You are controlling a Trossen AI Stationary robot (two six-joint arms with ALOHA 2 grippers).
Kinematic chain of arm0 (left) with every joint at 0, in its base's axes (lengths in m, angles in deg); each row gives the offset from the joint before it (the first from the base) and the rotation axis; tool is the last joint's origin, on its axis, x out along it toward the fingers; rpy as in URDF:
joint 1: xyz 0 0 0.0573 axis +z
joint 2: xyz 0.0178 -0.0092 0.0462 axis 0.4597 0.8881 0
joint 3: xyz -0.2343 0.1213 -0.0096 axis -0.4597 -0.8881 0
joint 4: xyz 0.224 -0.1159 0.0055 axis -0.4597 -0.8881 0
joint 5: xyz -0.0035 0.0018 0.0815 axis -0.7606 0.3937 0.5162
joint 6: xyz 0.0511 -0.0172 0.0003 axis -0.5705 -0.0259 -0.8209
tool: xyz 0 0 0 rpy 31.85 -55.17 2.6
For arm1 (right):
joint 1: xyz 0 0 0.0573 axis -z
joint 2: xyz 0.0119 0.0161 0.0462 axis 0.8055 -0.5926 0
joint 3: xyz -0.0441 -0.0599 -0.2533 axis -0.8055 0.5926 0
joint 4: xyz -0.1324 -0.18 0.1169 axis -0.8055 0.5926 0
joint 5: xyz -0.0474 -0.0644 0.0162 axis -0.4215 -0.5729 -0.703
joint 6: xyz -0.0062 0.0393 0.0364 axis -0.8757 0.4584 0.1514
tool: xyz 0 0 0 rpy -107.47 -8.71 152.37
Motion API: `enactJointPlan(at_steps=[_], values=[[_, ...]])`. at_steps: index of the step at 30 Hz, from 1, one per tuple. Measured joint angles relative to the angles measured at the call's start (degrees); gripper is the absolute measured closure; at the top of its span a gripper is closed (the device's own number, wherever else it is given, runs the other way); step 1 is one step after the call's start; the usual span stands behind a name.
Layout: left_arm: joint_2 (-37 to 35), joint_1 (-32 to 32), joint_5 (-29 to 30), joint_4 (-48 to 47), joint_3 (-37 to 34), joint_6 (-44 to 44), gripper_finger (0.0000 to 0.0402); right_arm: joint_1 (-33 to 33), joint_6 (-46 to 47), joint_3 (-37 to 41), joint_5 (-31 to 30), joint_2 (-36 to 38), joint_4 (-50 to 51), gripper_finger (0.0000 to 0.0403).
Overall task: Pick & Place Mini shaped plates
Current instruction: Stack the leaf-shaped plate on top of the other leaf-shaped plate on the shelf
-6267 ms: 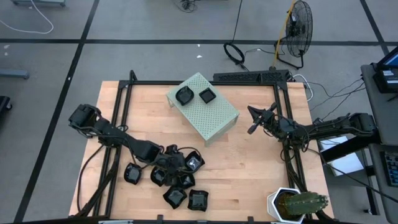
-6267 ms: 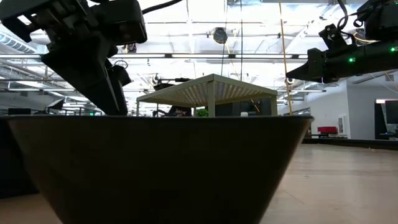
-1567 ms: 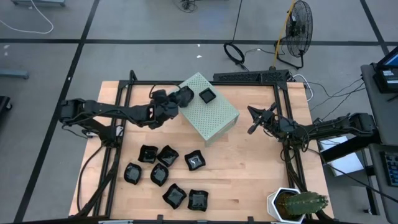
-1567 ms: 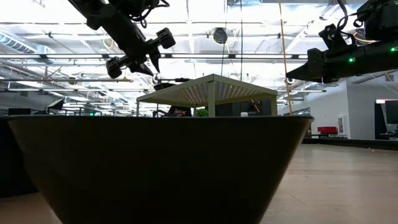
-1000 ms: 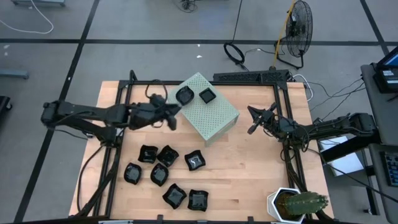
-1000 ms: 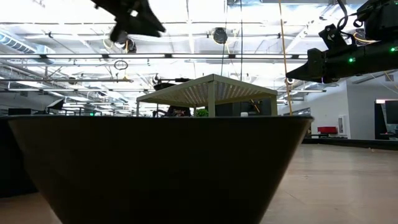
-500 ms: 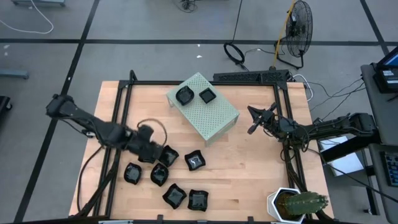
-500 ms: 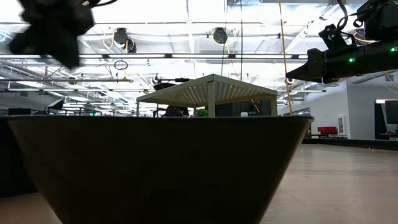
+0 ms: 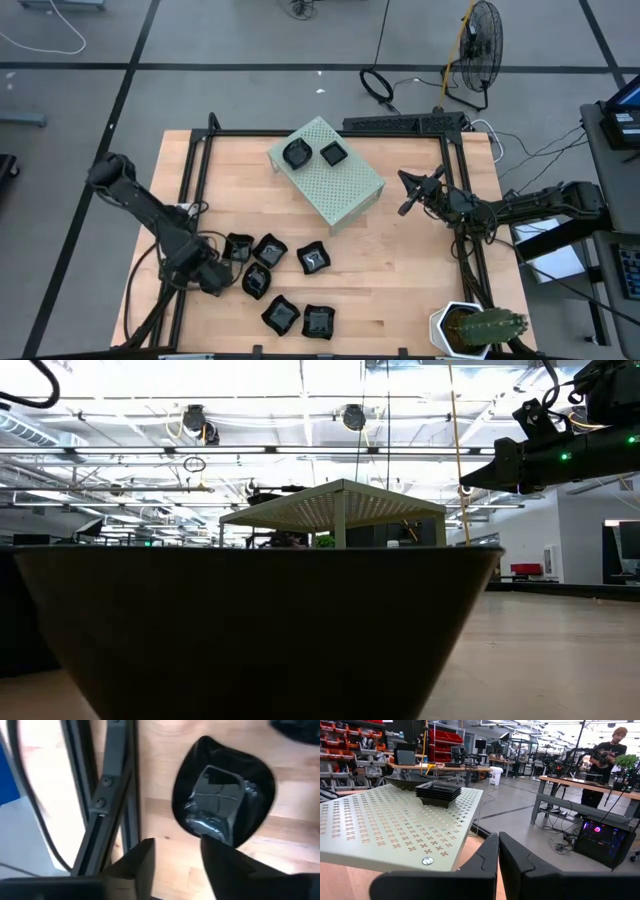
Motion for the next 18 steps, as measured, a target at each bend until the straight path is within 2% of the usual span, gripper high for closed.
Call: enactJointPlan(at_steps=[5,8,12,18], values=[[3.1,0.5,-1.6,0.3,0.0,-0.1,0.0163,0.0,0.0,0.0,0.0,0.0,0.0,0.0399],[5.9,0.9,-2.5,0.4,0.0,-0.2,0.0135,0.0,0.0,0.0,0.0,0.0,0.0,0.0399],[9.4,1.0,-2.7,0.6,0.0,-0.5,0.0125,0.0,0.0,0.0,0.0,0.0,0.0,0.0399],[13.0,1.0,-0.9,2.6,0.0,-2.1,0.0144,0.0,0.0,0.0,0.0,0.0,0.0,0.0399]])
